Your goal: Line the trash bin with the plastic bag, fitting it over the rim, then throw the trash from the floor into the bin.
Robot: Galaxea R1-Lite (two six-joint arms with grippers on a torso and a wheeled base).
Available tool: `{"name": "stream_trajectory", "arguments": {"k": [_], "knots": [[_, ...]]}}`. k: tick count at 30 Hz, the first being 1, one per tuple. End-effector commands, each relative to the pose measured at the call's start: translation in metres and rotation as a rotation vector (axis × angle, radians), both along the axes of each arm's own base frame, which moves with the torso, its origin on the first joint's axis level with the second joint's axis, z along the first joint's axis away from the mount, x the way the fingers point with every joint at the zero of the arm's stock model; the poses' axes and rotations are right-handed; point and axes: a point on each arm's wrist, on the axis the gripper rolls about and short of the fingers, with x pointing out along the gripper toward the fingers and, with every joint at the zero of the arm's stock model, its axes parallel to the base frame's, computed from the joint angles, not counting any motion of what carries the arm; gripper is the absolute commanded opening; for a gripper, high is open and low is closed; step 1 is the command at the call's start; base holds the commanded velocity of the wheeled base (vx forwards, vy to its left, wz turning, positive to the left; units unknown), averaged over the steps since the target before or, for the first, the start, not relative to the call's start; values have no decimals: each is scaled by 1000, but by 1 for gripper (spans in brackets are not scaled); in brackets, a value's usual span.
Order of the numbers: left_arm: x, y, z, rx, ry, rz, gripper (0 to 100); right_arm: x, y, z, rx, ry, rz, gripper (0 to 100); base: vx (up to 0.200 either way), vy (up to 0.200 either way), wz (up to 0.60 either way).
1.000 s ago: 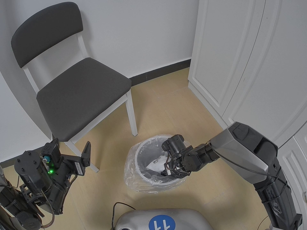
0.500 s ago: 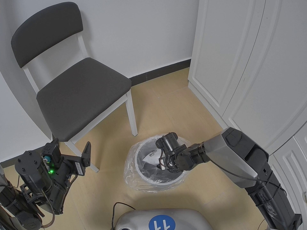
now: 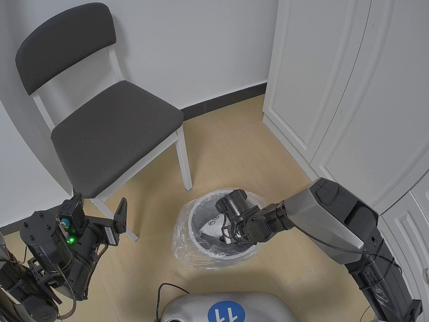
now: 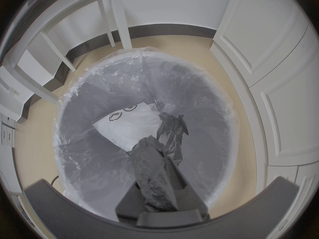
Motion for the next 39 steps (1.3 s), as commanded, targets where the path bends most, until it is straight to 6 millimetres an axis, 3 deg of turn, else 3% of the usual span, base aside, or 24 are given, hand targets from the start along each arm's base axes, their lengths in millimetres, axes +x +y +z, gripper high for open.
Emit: {"name": "stream_trajectory", "arguments": {"k": [1, 19, 20, 28, 39], "knots": [[-1, 0, 1, -3, -5, -2, 100, -4, 0, 6, -2, 1, 8, 0, 0, 0, 0], [0, -1, -1, 1, 4, -2, 100, 0, 3, -2, 17, -7, -2, 0, 0, 0, 0], [0, -1, -1, 1, 4, -2, 100, 0, 3, -3, 16, -5, -2, 100, 0, 0, 0], [0, -1, -1, 1, 4, -2, 100, 1, 4, 4, 30, -19, -7, 100, 0, 0, 0], [0, -1, -1, 0, 2, -2, 100, 0, 1, 34, 42, -76, -49, 100, 0, 0, 0]]}}
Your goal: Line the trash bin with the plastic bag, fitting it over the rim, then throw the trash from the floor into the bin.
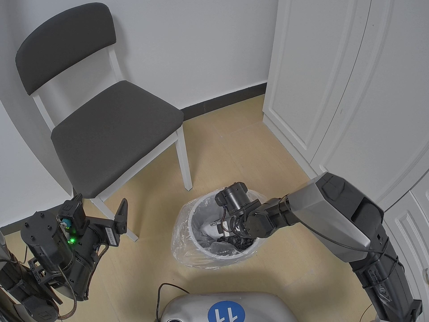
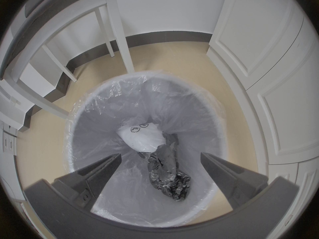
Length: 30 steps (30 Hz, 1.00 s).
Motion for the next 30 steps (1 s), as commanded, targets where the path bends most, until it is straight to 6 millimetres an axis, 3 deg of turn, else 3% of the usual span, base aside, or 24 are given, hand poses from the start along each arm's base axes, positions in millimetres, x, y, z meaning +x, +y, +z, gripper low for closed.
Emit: {"name": "stream_trajectory", "arguments": {"k": [1, 4, 7, 8, 9, 12, 17, 23, 30], "knots": [[0, 0, 0, -1, -2, 1, 100, 1, -4, 15, -11, -36, -24, 100, 0, 0, 0], [0, 0, 1, -3, -4, 1, 100, 5, -13, 33, -22, -79, -62, 100, 0, 0, 0], [0, 0, 1, -4, -5, 1, 100, 12, -32, 55, -10, -99, -89, 100, 0, 0, 0], [0, 0, 1, -4, -5, 1, 100, 18, -48, 64, -17, -106, -104, 100, 0, 0, 0], [0, 0, 1, -4, -5, 1, 100, 18, -48, 64, -17, -106, -104, 100, 0, 0, 0], [-1, 1, 2, -5, -7, 1, 100, 36, -80, 71, -8, -97, -121, 100, 0, 0, 0], [-1, 1, 2, -5, -7, 1, 100, 52, -102, 50, -1, -45, -101, 100, 0, 0, 0], [-1, 1, 2, -5, -7, 1, 100, 71, -116, 19, -23, -15, -130, 100, 0, 0, 0], [-1, 0, 1, -2, -3, 1, 100, 84, -130, -3, -29, 3, -163, 100, 0, 0, 0]]}}
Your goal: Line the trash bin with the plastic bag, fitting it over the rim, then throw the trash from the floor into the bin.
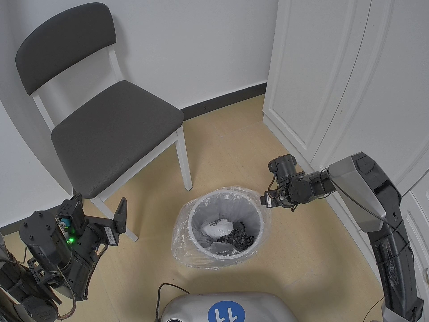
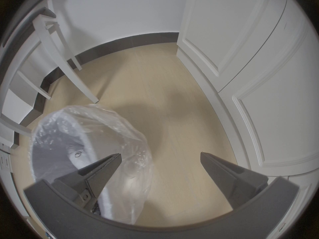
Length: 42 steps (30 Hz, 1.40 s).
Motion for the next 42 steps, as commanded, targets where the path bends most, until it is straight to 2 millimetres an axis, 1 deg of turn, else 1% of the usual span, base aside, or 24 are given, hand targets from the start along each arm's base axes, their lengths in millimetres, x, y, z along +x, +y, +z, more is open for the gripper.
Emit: {"name": "stream_trajectory", "arguments": {"k": [1, 6, 8, 10, 13, 14, 15, 18, 26, 30, 33, 34, 35, 38, 42], "knots": [[0, 0, -1, 2, 4, 0, 100, 9, -11, -27, -12, 32, -26, 100, 0, 0, 0], [0, 0, -1, 2, 4, 0, 100, 25, -19, -40, 12, 26, -57, 100, 0, 0, 0], [0, 0, -1, 3, 5, 0, 100, 30, -19, -45, 56, 25, -66, 100, 0, 0, 0], [0, 0, -2, 5, 7, 0, 100, 27, -16, -60, 102, 81, -52, 100, 0, 0, 0], [0, 0, -2, 7, 10, 2, 100, 23, -10, -72, 128, 132, -10, 100, 0, 0, 0], [0, 0, -2, 7, 10, 2, 100, 23, -10, -72, 128, 132, -10, 100, 0, 0, 0], [0, 0, -2, 5, 10, 2, 100, 20, -4, -79, 127, 146, 10, 100, 0, 0, 0], [1, -1, -3, 6, 13, 2, 100, 17, 0, -84, 115, 155, 28, 100, 0, 0, 0], [1, -1, -4, 8, 18, 2, 100, 18, -5, -88, 103, 171, 25, 100, 0, 0, 0], [0, -1, -5, 9, 20, 1, 100, 20, -8, -81, 111, 157, 17, 100, 0, 0, 0], [0, -2, -5, 9, 21, -7, 100, 23, -10, -63, 127, 127, 8, 100, 0, 0, 0], [-1, -3, -5, 8, 20, -12, 100, 26, -14, -50, 137, 101, -1, 100, 0, 0, 0], [-1, -3, -5, 8, 20, -13, 100, 26, -16, -41, 142, 90, -7, 100, 0, 0, 0], [-2, -3, -4, 6, 17, -15, 100, 22, -24, -25, 145, 89, -19, 100, 0, 0, 0], [-2, -2, -2, -1, 7, -15, 100, 11, -37, 2, 152, 82, -30, 100, 0, 0, 0]]}}
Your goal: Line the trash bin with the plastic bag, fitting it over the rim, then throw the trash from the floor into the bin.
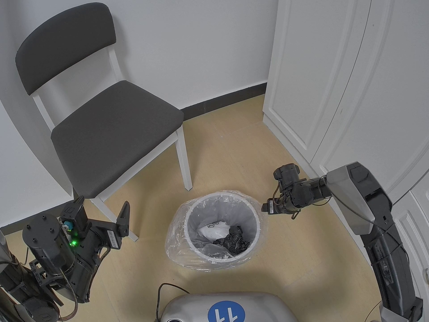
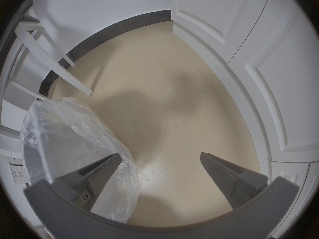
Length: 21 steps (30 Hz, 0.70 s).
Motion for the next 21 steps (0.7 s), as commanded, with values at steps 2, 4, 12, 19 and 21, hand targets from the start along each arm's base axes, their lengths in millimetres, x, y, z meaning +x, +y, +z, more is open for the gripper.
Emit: {"name": "stream_trajectory", "arguments": {"k": [2, 4, 12, 19, 21], "knots": [[-2, 1, 3, -9, -12, -2, 100, -14, -18, 59, 29, -45, -16, 100, 0, 0, 0], [-1, 0, 3, -10, -15, -2, 100, -24, -21, 76, 35, -59, -16, 100, 0, 0, 0], [-1, 0, 3, -12, -14, -3, 100, -73, -28, 132, 85, -228, 19, 100, 0, 0, 0], [-6, 3, -1, 8, 6, -7, 100, -136, -27, 187, 104, -368, 92, 100, 0, 0, 0], [-7, 4, -5, 25, 27, -7, 100, -155, -31, 201, 117, -407, 99, 100, 0, 0, 0]]}}
